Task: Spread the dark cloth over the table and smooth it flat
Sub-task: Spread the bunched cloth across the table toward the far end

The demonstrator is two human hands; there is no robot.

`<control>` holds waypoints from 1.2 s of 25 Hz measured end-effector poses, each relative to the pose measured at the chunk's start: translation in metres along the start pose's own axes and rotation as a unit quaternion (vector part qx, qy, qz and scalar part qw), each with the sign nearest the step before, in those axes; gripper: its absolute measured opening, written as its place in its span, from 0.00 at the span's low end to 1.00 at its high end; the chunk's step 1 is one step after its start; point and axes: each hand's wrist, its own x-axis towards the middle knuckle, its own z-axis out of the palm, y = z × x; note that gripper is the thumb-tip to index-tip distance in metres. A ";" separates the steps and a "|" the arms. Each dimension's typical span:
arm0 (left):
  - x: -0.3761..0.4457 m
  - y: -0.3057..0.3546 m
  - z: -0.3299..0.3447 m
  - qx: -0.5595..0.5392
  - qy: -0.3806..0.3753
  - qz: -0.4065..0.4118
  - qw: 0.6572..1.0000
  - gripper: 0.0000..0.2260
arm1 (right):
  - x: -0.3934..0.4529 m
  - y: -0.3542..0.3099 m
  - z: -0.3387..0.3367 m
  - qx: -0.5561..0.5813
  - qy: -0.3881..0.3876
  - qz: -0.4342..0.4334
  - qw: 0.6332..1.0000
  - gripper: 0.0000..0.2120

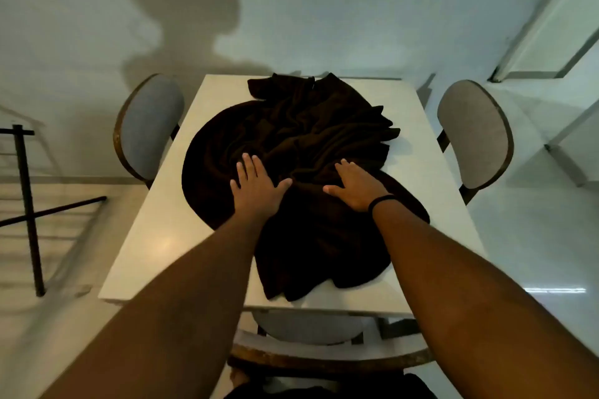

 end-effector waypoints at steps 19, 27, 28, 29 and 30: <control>-0.027 -0.111 0.039 0.095 -0.013 0.047 0.994 0.38 | -0.034 0.032 0.044 -0.068 0.223 0.104 0.967 0.21; -0.055 -0.099 0.060 0.006 0.110 -0.102 0.989 0.40 | -0.055 0.063 0.098 0.014 0.137 0.214 0.967 0.30; -0.054 -0.123 0.050 0.026 0.115 -0.104 0.988 0.39 | -0.063 0.075 0.096 0.019 0.150 0.295 0.944 0.32; -0.053 -0.145 0.039 0.045 0.108 -0.113 0.987 0.39 | -0.069 0.083 0.092 0.020 0.157 0.360 0.919 0.33; -0.050 -0.162 0.028 0.065 0.099 -0.124 0.985 0.38 | -0.072 0.085 0.087 0.011 0.166 0.397 0.902 0.33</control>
